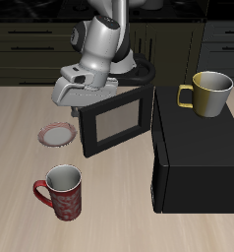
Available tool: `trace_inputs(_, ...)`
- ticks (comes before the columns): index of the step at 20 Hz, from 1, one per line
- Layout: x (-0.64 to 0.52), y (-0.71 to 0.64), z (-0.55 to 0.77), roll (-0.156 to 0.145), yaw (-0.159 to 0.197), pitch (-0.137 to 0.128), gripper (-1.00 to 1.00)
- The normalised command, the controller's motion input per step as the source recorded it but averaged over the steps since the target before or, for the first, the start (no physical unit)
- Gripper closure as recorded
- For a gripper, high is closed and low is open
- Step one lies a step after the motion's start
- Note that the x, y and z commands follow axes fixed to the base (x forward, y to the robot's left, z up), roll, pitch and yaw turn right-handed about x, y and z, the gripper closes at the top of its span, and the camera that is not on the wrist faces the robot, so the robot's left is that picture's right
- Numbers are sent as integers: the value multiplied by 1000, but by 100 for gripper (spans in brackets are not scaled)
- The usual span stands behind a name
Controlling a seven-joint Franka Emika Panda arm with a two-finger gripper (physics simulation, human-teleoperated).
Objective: Open the microwave and place the red mug in it
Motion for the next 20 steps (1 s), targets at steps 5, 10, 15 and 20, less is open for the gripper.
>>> trace_inputs(5,-220,21,-276,20,0,1,100)
trace_inputs(10,-228,56,-205,30,-10,2,100)
trace_inputs(15,-303,79,-164,44,-66,57,100)
trace_inputs(20,-470,-66,-188,48,-23,66,100)
